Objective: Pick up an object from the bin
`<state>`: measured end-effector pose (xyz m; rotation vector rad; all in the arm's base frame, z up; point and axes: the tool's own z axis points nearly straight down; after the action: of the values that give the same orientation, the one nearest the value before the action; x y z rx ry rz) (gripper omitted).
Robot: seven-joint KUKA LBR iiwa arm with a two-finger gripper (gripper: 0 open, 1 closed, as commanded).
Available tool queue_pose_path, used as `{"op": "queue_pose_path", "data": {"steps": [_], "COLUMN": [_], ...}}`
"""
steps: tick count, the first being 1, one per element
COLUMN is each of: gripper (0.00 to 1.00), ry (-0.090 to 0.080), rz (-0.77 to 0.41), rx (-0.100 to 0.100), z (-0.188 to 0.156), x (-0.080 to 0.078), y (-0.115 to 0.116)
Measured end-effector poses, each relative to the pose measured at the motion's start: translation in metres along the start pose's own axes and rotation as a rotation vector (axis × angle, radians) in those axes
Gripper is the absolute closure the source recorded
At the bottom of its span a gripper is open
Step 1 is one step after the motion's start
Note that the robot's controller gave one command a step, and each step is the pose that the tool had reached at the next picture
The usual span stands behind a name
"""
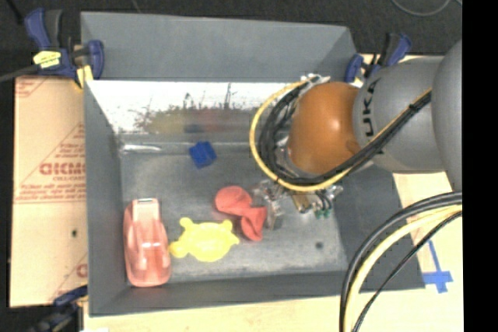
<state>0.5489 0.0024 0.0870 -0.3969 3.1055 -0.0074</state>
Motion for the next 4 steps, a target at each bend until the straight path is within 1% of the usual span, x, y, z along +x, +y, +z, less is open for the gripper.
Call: {"op": "queue_pose_path", "data": {"steps": [1,2,3,4], "gripper": [1.0,1.0,0.0,1.0], "ry": [0.003,0.0,-0.007,0.0], "rz": [-0.002,0.017,0.049,0.06], "rx": [0.0,0.0,0.001,0.0], "z": [-0.053,-0.107,-0.045,-0.002], "x": [0.001,0.003,-0.001,-0.001], "y": [0.001,-0.01,0.02,0.037]}}
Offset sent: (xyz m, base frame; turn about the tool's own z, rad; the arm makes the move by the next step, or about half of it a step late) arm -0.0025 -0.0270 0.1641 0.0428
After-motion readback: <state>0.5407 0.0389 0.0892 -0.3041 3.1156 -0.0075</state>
